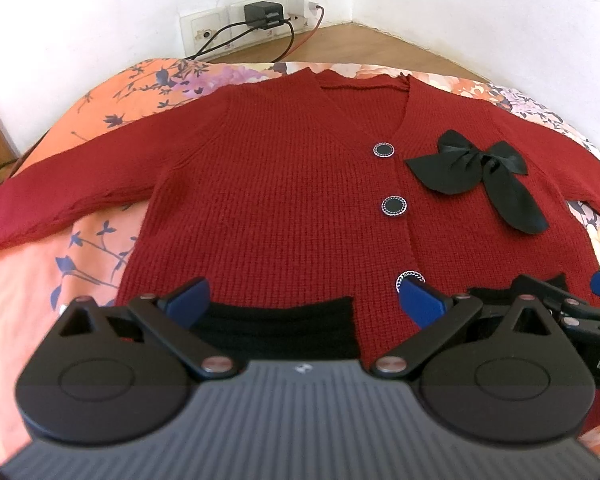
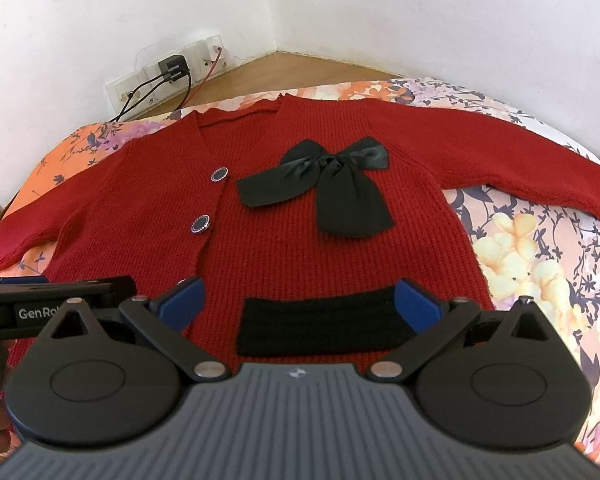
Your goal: Fold small clothes
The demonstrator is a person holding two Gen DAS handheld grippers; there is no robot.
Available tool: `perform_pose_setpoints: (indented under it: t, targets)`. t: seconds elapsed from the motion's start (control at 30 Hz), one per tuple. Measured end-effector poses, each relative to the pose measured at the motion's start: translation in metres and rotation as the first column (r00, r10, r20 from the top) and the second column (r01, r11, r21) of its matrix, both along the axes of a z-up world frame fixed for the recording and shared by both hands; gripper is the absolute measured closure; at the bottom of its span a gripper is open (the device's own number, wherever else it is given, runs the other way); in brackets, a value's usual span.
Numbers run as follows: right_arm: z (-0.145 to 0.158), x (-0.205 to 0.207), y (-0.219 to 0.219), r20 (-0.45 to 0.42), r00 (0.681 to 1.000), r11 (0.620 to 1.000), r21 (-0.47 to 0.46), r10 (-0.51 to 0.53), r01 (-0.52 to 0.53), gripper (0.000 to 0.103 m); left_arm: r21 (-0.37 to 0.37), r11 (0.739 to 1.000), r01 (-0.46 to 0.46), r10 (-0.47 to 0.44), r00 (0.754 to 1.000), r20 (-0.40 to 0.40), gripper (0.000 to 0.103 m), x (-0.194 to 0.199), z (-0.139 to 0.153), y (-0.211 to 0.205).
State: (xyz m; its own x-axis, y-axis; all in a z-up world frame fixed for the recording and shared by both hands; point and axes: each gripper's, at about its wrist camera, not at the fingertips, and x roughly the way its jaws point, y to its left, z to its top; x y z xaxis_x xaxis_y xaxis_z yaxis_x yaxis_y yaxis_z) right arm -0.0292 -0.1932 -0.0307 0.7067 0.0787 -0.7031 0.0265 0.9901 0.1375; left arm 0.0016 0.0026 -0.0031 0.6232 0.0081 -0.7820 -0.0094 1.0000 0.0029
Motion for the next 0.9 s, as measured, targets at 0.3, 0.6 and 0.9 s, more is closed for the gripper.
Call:
perform_pose_setpoints:
  t: [0.3, 0.6, 0.9]
  targets:
    - [-0.0004, 0.0001, -0.0001, -0.002, 1.0, 1.0, -0.002, 0.0, 0.0, 0.0, -0.001, 1.0, -0.001, 0.001, 1.0, -0.002, 0.0, -0.0002, 0.0004, -0.0001]
    - [-0.002, 0.0003, -0.0001, -0.01, 1.0, 1.0, -0.002, -0.002, 0.002, 0.0, -0.003, 1.0, -0.001, 0.001, 1.0, -0.007, 0.0, 0.0002, -0.0011, 0.0003]
    - [-0.0019, -0.0004, -0.0006, -0.012, 1.0, 1.0, -0.001, -0.005, 0.005, 0.0, -0.002, 1.0, 0.002, -0.002, 1.0, -0.011, 0.0, 0.0008, -0.0016, 0.0008]
